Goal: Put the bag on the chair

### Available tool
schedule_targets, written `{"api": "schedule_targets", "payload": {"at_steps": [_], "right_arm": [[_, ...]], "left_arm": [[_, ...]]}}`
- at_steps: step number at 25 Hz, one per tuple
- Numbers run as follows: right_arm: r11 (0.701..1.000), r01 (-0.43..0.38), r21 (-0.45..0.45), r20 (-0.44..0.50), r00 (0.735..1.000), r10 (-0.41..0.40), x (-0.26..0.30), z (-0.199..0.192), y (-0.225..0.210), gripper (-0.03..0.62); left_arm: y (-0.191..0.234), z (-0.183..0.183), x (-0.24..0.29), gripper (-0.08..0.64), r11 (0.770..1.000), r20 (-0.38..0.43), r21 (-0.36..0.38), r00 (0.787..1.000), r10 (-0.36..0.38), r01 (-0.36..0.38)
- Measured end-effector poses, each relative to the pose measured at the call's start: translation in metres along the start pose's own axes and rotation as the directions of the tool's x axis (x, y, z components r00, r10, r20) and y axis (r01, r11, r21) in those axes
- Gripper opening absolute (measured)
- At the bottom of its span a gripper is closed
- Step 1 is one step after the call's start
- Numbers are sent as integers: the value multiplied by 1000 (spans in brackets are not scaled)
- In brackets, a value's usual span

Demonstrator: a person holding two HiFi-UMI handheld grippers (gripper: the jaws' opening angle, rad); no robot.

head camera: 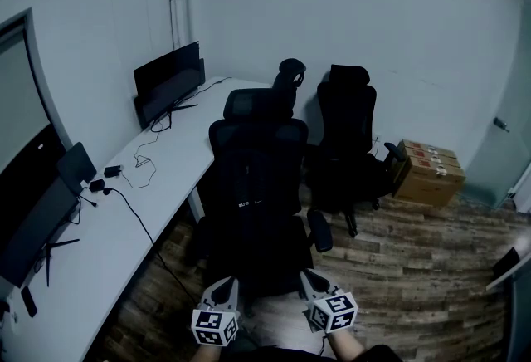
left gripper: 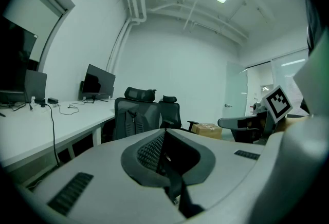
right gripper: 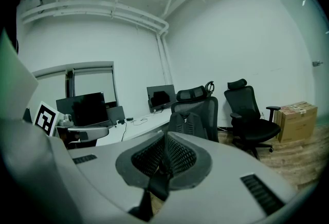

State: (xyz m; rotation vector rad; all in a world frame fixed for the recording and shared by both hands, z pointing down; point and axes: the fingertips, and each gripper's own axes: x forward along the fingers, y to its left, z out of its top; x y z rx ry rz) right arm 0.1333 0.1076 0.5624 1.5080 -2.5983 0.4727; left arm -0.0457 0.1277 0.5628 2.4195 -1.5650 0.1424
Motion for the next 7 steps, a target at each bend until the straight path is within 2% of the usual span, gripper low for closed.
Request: {"api": "schedule_targets", "payload": {"at_steps": [7], "right_arm": [[1000,3,-2,-1,1000,-3,0,1,-6,52]], "left_arm": [[-2,0,5,20,1000,0,3,1000,6,-6]]}}
